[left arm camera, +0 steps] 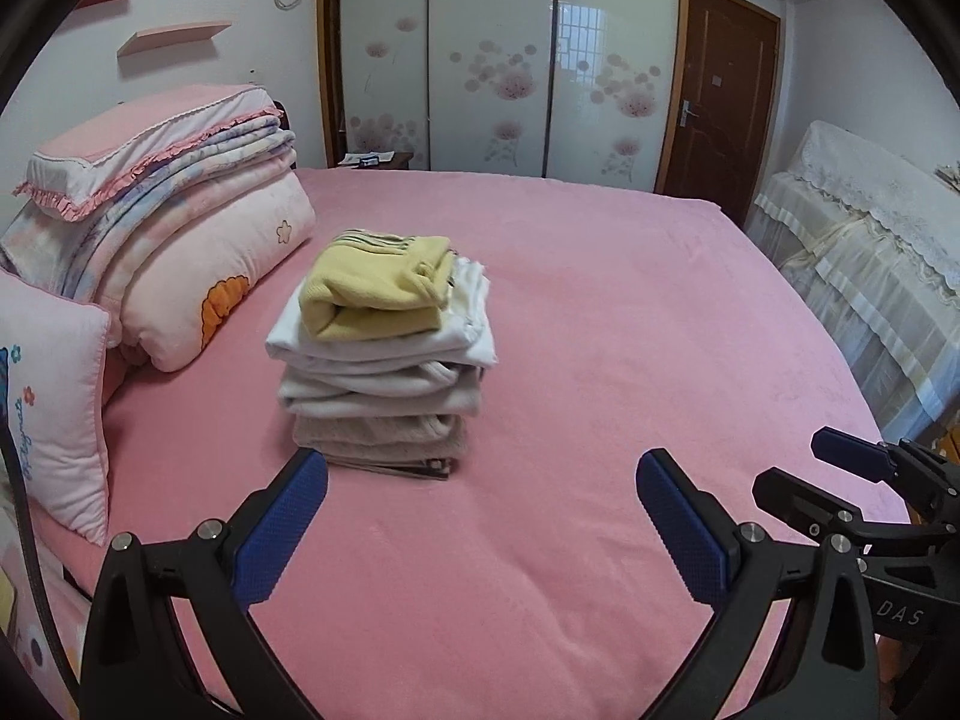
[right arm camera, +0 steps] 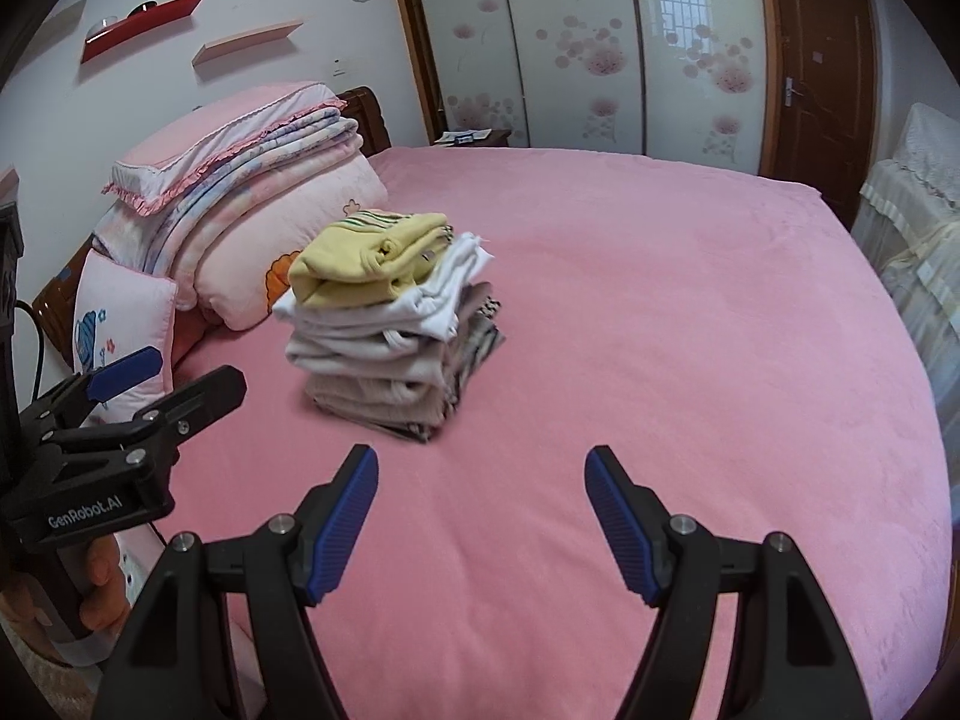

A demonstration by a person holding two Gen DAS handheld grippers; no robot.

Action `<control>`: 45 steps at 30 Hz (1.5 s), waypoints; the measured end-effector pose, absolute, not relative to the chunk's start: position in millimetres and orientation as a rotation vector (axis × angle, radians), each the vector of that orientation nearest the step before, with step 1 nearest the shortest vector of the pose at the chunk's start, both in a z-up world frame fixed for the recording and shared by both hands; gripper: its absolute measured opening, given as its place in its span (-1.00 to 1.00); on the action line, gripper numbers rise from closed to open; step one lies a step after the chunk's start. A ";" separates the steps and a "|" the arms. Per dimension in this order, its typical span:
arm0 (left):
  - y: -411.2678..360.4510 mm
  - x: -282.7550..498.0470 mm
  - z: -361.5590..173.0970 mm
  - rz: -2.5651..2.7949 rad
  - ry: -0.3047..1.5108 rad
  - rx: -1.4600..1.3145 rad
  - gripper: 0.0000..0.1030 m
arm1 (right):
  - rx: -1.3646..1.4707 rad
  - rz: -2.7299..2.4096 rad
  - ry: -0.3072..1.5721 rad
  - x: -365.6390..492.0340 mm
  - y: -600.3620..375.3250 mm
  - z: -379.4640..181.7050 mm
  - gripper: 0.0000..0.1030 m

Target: Fold small clothes

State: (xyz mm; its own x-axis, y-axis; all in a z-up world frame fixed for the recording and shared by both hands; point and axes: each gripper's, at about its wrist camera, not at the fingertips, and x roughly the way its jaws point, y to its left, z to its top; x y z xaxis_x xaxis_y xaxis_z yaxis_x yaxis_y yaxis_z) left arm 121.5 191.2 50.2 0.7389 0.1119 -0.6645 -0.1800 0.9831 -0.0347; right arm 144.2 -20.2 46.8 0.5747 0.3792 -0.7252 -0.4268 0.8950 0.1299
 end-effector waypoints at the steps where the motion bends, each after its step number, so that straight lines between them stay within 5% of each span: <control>1: 186.3 117.0 50.6 0.162 0.716 -0.098 0.99 | -0.062 0.461 0.829 135.5 -28.4 46.7 0.40; 27: 39.8 30.4 27.6 0.068 0.738 -0.092 0.99 | 0.012 0.197 0.750 24.5 -160.7 31.4 0.47; 45: 8.9 29.1 23.4 0.069 0.758 -0.088 0.99 | 0.037 0.138 0.776 15.8 -195.5 24.2 0.48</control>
State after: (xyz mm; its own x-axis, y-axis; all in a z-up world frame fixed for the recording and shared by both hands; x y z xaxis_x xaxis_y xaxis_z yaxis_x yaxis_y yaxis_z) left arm 29.1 8.9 23.4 0.7245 0.0303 -0.6886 -0.0940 0.9940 -0.0552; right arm 15.8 -195.5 24.2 0.7049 0.1378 -0.6957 -0.1108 0.9903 0.0839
